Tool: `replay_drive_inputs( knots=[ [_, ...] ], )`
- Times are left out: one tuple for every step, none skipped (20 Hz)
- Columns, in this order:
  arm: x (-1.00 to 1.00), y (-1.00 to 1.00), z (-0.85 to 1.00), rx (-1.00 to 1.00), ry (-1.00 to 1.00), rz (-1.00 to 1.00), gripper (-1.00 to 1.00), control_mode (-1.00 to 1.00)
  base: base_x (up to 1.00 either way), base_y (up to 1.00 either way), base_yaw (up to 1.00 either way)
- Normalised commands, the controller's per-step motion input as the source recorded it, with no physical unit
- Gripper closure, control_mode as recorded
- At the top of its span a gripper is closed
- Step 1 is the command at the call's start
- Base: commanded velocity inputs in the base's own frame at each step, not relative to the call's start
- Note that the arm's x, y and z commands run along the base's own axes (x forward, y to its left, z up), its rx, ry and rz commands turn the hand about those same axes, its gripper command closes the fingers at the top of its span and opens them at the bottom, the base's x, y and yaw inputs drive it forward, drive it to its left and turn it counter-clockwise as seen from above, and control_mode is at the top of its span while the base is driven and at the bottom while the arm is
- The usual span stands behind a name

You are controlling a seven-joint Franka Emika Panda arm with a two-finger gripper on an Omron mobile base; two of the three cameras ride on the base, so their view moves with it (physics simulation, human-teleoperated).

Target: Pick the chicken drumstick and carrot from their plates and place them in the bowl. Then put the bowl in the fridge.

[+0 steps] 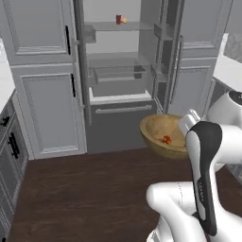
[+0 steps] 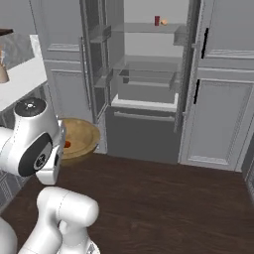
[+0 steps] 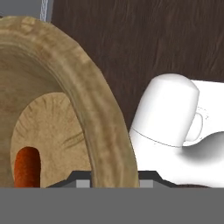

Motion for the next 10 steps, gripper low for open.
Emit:
replay_drive_inputs(
  knots=[
    [0.0, 0.0, 0.0, 0.0, 0.0, 0.0, 1.0, 1.0, 1.0, -0.04, -0.15],
    [0.0, 0.0, 0.0, 0.0, 0.0, 0.0, 1.0, 1.0, 1.0, -0.09, -0.13],
    [0.0, 0.0, 0.0, 0.0, 0.0, 0.0, 1.0, 1.0, 1.0, -0.11, -0.13],
    [0.0, 0.0, 0.0, 0.0, 0.0, 0.0, 1.0, 1.0, 1.0, -0.04, -0.13],
    [0.0, 0.0, 0.0, 0.0, 0.0, 0.0, 1.0, 1.0, 1.0, -0.01, -0.1],
    [0.0, 0.0, 0.0, 0.0, 0.0, 0.0, 1.0, 1.0, 1.0, -0.05, -0.06],
    [0.0, 0.0, 0.0, 0.0, 0.0, 0.0, 1.0, 1.0, 1.0, -0.09, -0.06],
    [0.0, 0.0, 0.0, 0.0, 0.0, 0.0, 1.0, 1.0, 1.0, -0.12, -0.07],
    [0.0, 0.0, 0.0, 0.0, 0.0, 0.0, 1.0, 1.0, 1.0, -0.14, -0.04],
    [0.0, 0.0, 0.0, 0.0, 0.0, 0.0, 1.0, 1.0, 1.0, -0.16, -0.02]
  ],
)
